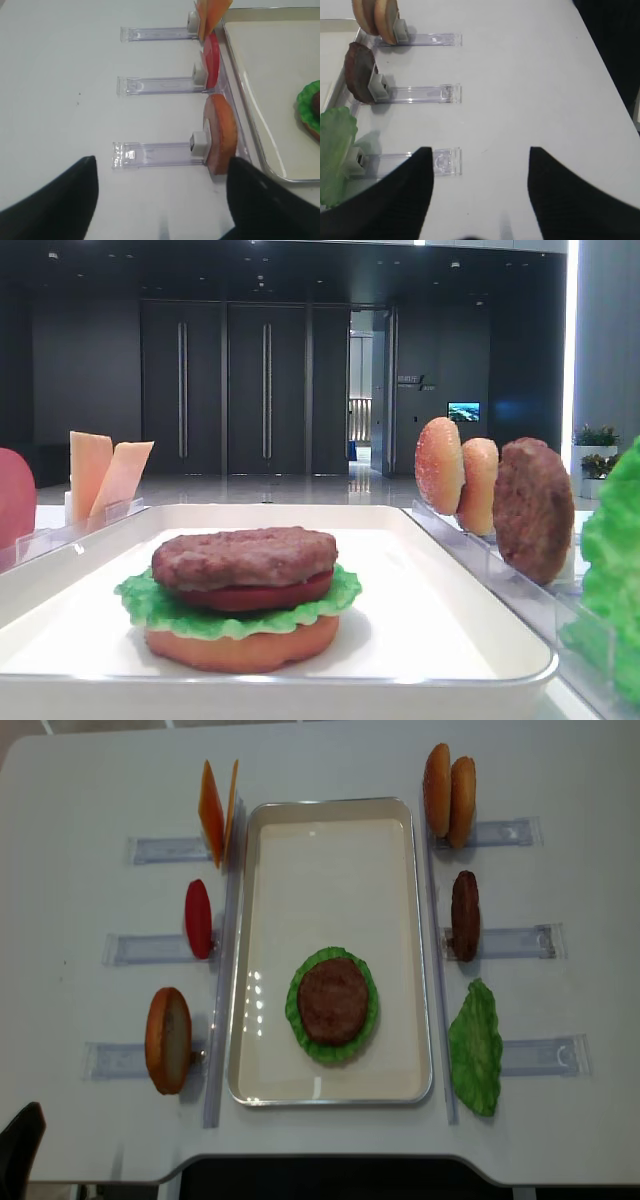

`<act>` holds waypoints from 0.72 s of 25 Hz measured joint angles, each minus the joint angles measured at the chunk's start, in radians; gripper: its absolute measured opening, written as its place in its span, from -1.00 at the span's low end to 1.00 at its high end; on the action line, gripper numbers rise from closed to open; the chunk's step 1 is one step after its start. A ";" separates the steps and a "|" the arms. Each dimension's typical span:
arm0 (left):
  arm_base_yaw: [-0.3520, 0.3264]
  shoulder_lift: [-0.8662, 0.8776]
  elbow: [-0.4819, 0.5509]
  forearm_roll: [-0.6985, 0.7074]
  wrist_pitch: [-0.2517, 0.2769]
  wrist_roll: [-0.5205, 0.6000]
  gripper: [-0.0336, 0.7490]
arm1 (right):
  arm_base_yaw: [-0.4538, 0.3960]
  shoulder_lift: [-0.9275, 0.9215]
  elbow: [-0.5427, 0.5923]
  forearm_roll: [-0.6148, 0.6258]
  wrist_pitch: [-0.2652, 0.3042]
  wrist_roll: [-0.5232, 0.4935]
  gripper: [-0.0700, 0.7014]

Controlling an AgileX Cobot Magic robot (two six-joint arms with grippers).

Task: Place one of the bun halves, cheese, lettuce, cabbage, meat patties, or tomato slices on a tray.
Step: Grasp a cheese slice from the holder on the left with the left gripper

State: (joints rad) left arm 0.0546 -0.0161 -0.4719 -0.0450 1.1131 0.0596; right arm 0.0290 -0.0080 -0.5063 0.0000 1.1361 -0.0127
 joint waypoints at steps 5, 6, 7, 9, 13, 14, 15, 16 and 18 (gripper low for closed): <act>0.000 0.000 0.000 0.000 0.000 -0.012 0.58 | 0.000 0.000 0.000 0.000 0.000 0.000 0.22; 0.000 0.000 0.000 0.000 0.000 -0.013 0.58 | 0.000 0.000 0.000 0.000 0.000 0.000 0.22; 0.000 0.000 0.000 0.000 0.001 -0.013 0.57 | 0.000 0.000 0.000 0.000 0.000 0.000 0.22; 0.000 0.005 -0.013 0.000 0.015 -0.016 0.57 | 0.000 0.000 0.000 0.000 0.000 0.000 0.22; 0.000 0.085 -0.063 0.000 0.030 -0.017 0.57 | 0.000 0.000 0.000 0.000 0.000 0.000 0.22; 0.000 0.109 -0.076 0.000 0.030 -0.020 0.57 | 0.000 0.000 0.000 0.000 -0.001 0.000 0.22; 0.000 0.139 -0.091 0.000 0.030 -0.025 0.57 | 0.000 0.000 0.000 0.000 -0.001 0.000 0.22; 0.000 0.172 -0.107 0.000 0.031 -0.029 0.57 | 0.000 0.000 0.000 0.000 -0.002 0.000 0.22; 0.000 0.242 -0.134 0.000 0.030 -0.034 0.57 | 0.000 0.000 0.000 0.000 -0.002 0.000 0.22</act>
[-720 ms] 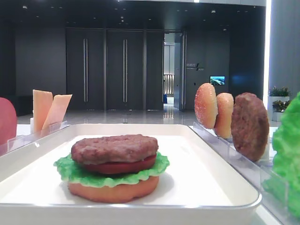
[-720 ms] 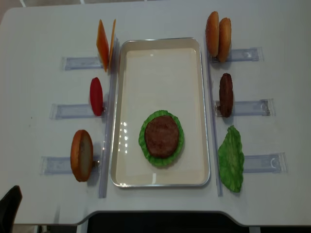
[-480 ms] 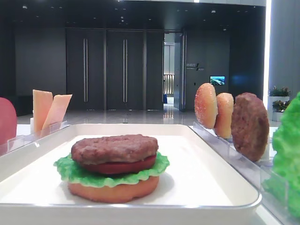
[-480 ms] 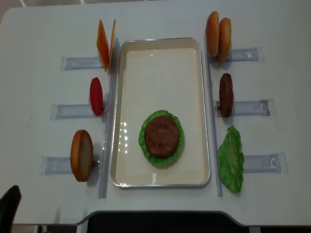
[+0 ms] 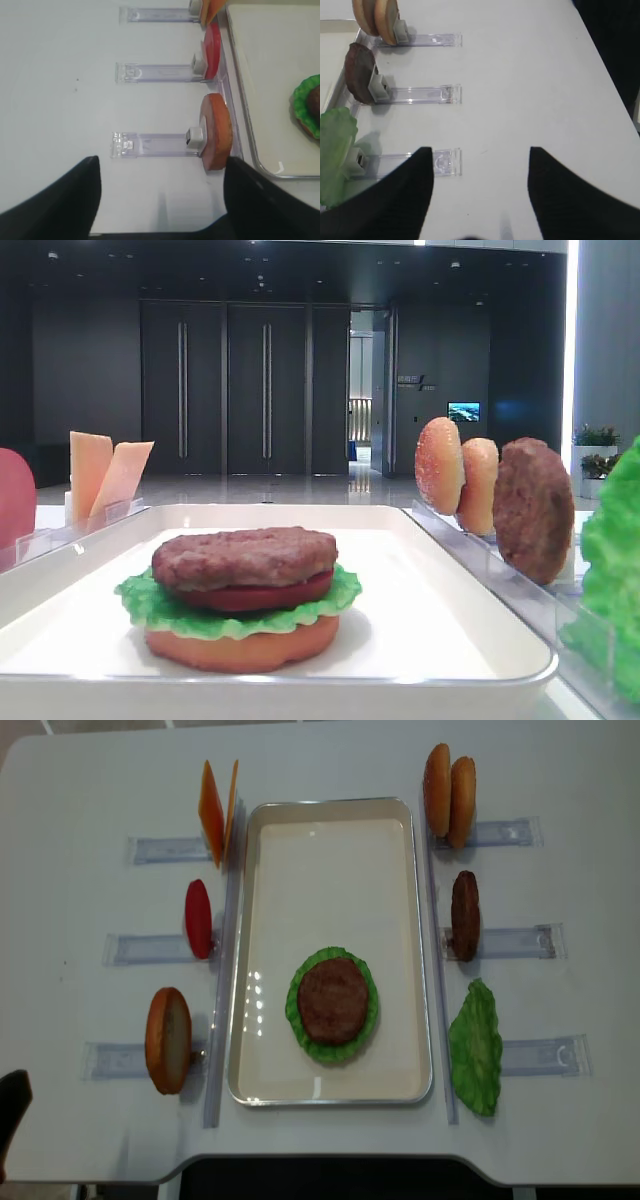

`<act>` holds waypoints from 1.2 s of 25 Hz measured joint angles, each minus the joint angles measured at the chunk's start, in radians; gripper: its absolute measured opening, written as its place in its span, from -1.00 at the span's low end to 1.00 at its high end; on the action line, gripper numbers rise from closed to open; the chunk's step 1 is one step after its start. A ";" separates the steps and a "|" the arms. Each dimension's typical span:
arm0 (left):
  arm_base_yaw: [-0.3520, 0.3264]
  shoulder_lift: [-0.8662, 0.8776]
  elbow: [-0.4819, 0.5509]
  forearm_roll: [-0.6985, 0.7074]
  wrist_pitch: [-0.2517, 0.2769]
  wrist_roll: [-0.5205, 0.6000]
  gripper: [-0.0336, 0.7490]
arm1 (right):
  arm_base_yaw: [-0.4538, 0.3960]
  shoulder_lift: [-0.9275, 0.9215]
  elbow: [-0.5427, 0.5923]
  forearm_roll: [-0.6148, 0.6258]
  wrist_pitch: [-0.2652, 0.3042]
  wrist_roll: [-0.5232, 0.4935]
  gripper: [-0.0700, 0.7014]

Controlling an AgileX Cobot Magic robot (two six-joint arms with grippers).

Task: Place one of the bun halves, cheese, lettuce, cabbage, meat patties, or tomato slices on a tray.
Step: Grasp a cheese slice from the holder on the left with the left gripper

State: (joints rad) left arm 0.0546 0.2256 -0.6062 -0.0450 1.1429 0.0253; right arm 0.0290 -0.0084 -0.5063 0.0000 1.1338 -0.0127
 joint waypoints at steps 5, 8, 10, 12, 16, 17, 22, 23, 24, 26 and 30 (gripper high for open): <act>0.000 0.224 -0.088 0.000 -0.003 -0.005 0.57 | 0.000 0.000 0.000 0.000 0.000 0.000 0.22; 0.000 0.370 -0.160 0.000 -0.006 -0.005 0.57 | 0.000 0.000 0.000 0.000 0.000 0.000 0.22; 0.000 0.464 -0.214 -0.001 -0.008 -0.005 0.57 | 0.000 0.000 0.000 0.000 0.000 0.000 0.22; 0.000 0.562 -0.277 -0.010 -0.008 -0.005 0.57 | 0.000 0.000 0.000 0.000 0.000 0.000 0.22; 0.000 0.743 -0.410 -0.028 -0.002 -0.008 0.57 | 0.000 0.000 0.000 0.000 0.000 0.000 0.22; 0.000 0.783 -0.447 -0.033 0.004 -0.011 0.57 | 0.000 0.000 0.000 0.000 0.000 0.000 0.22; 0.000 1.005 -0.628 -0.037 0.027 -0.037 0.57 | 0.000 0.000 0.000 0.000 0.000 0.000 0.22; 0.000 1.051 -0.660 -0.037 0.032 -0.042 0.57 | 0.000 0.000 0.000 0.000 0.000 0.000 0.22; 0.000 1.088 -0.699 -0.034 0.038 -0.050 0.57 | 0.000 0.000 0.000 0.000 0.000 0.000 0.22; 0.000 1.176 -0.775 -0.023 0.053 -0.057 0.57 | 0.000 0.000 0.000 0.000 0.000 0.000 0.22; 0.000 1.328 -0.902 0.021 0.085 -0.076 0.57 | 0.000 0.000 0.000 0.000 0.000 0.000 0.22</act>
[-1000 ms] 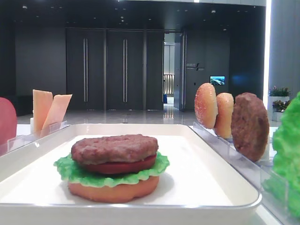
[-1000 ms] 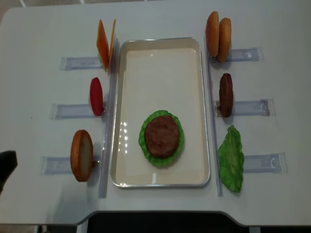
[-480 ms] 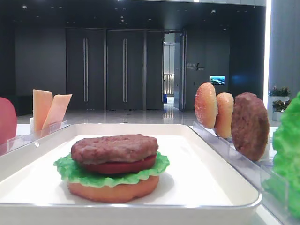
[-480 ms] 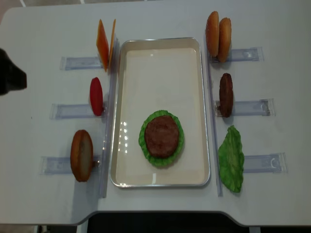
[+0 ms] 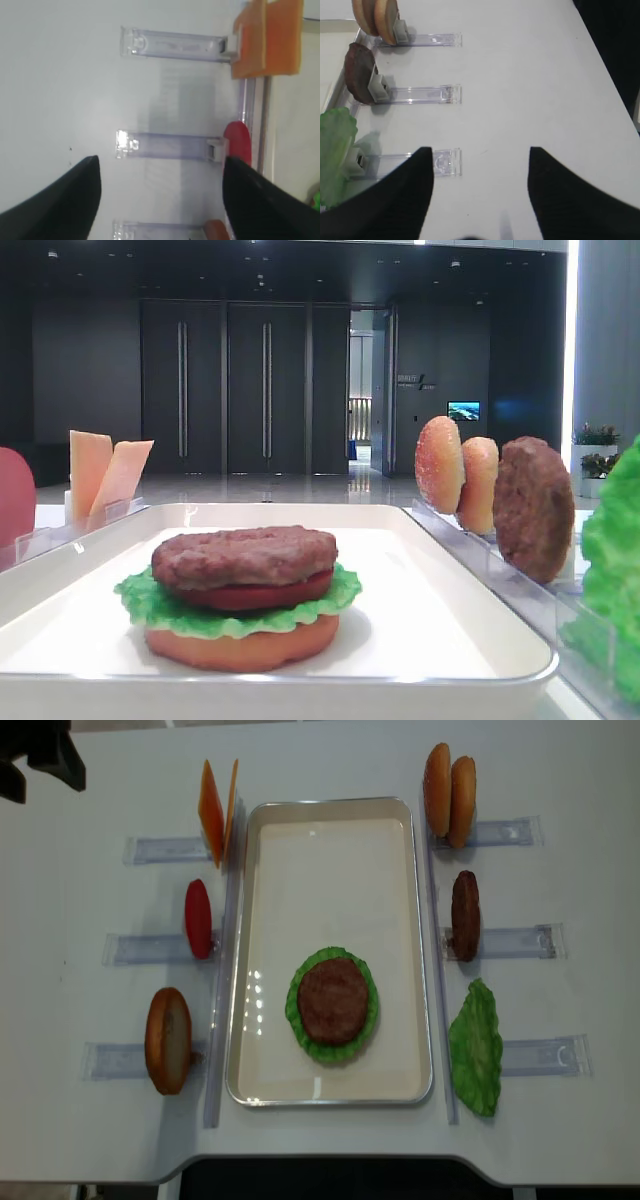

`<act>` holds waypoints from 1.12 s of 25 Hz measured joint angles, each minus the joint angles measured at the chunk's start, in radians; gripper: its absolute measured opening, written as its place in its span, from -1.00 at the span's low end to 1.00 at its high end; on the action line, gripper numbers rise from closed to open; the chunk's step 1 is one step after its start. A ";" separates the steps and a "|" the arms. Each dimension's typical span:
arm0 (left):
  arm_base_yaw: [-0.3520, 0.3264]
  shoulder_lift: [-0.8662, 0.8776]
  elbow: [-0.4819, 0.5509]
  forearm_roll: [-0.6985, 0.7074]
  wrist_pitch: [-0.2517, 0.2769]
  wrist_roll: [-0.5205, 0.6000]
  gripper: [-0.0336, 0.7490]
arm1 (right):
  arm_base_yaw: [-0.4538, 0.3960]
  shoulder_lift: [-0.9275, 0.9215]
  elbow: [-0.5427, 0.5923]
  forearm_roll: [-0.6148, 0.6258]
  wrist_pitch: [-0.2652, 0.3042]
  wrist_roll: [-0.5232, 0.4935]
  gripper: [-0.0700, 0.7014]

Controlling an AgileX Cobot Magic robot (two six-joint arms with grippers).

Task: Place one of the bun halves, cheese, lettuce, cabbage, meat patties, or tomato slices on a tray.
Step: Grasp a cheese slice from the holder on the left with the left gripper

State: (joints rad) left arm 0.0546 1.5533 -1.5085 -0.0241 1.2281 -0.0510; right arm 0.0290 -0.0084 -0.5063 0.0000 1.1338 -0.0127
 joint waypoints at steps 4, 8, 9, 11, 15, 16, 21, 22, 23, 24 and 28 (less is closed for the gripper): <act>0.000 0.110 -0.124 0.047 0.009 -0.007 0.57 | 0.000 0.000 0.000 0.000 0.000 0.000 0.22; 0.000 0.195 -0.251 0.066 0.011 -0.010 0.57 | 0.000 0.000 0.000 0.000 0.000 0.000 0.22; 0.000 0.213 -0.280 0.065 0.011 -0.010 0.57 | 0.000 0.000 0.000 0.000 0.000 0.000 0.22; 0.000 0.254 -0.327 0.053 0.012 -0.011 0.57 | 0.000 0.000 0.000 0.000 0.000 0.000 0.22; 0.000 0.345 -0.413 0.043 0.013 -0.011 0.57 | 0.000 0.000 0.000 0.000 0.000 0.000 0.22; 0.000 0.366 -0.436 0.043 0.013 -0.011 0.57 | 0.000 0.000 0.000 0.000 0.000 0.000 0.22; 0.000 0.467 -0.528 0.043 0.013 -0.012 0.57 | 0.000 0.000 0.000 0.000 0.000 0.000 0.22; 0.000 0.484 -0.543 0.043 0.013 -0.012 0.57 | 0.000 0.000 0.000 0.000 0.000 0.000 0.22; 0.000 0.497 -0.554 0.043 0.013 -0.012 0.57 | 0.000 0.000 0.000 0.000 0.000 0.000 0.22; 0.000 0.509 -0.560 0.043 0.013 -0.012 0.57 | 0.000 0.000 0.000 0.000 0.000 0.000 0.22; 0.000 0.534 -0.565 0.043 0.013 -0.014 0.57 | 0.000 0.000 0.000 0.000 0.000 0.000 0.22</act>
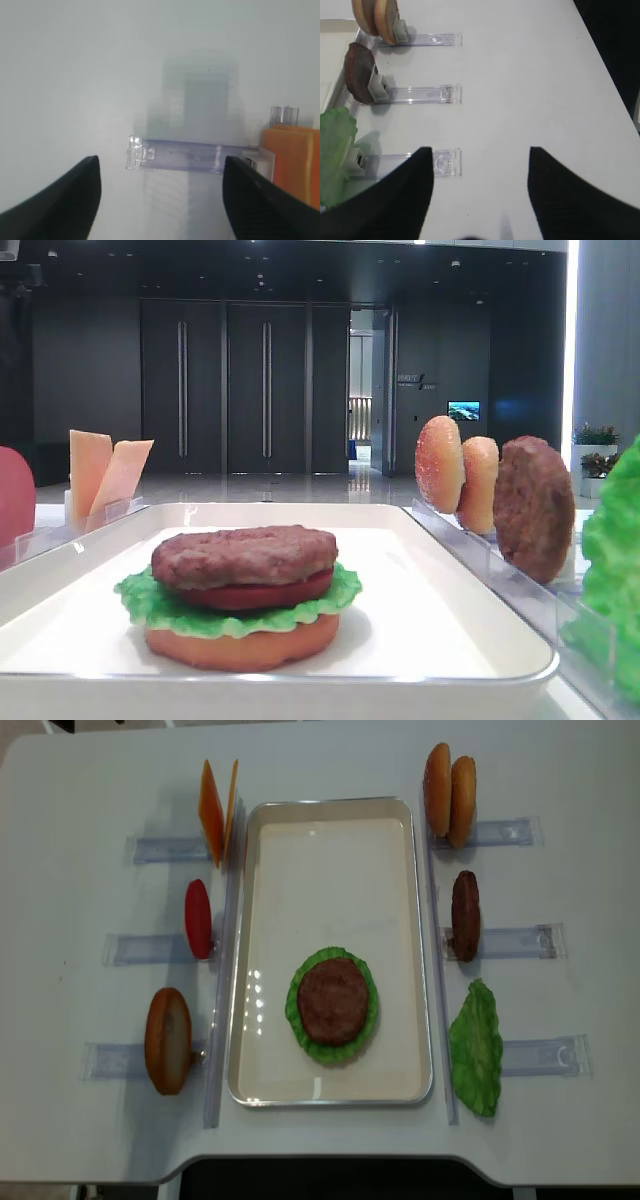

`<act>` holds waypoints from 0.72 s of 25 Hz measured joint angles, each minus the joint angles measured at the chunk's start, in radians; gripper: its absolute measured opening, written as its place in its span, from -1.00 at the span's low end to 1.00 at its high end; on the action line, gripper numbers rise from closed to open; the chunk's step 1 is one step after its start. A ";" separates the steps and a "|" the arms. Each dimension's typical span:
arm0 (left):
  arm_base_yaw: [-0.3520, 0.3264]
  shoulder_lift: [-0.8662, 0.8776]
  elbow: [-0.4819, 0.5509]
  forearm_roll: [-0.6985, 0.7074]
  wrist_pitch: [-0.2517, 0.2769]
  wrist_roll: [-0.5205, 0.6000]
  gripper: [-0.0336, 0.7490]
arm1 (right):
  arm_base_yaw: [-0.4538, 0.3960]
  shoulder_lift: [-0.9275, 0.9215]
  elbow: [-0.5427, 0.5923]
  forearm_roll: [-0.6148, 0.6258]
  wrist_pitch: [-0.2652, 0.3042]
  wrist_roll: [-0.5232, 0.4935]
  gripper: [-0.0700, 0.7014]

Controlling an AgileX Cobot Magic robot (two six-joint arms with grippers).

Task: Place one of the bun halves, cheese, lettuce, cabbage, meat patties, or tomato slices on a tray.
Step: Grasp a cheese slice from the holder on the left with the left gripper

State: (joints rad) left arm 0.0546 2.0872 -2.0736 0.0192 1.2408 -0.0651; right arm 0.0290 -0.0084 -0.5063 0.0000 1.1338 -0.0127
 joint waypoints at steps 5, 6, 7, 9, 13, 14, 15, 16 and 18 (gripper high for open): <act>-0.055 0.001 0.000 0.043 0.000 -0.014 0.57 | 0.000 0.000 0.000 0.000 0.000 0.000 0.22; -0.079 0.001 0.000 0.053 0.000 -0.028 0.57 | 0.000 0.000 0.000 0.000 0.000 0.000 0.22; -0.100 0.002 0.000 0.062 0.000 -0.040 0.57 | 0.000 0.000 0.000 0.000 0.000 0.000 0.22; -0.149 0.003 0.000 0.077 0.000 -0.067 0.57 | 0.000 0.000 0.000 0.000 0.000 0.000 0.22; -0.228 0.018 -0.001 0.087 0.000 -0.125 0.57 | 0.000 0.000 0.000 0.000 0.000 0.000 0.22; -0.244 0.024 -0.001 0.088 0.000 -0.138 0.57 | 0.000 0.000 0.000 0.000 0.000 0.000 0.22; -0.263 0.032 -0.001 0.090 0.000 -0.148 0.57 | 0.000 0.000 0.000 0.000 0.000 -0.001 0.22; -0.280 0.039 -0.001 0.093 0.000 -0.159 0.57 | 0.000 0.000 0.000 0.000 0.000 0.000 0.22; -0.308 0.055 -0.002 0.098 0.000 -0.175 0.57 | 0.000 0.000 0.000 0.000 0.000 0.000 0.22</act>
State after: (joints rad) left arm -0.2536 2.1422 -2.0754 0.1171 1.2408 -0.2400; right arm 0.0290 -0.0084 -0.5063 0.0000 1.1338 -0.0129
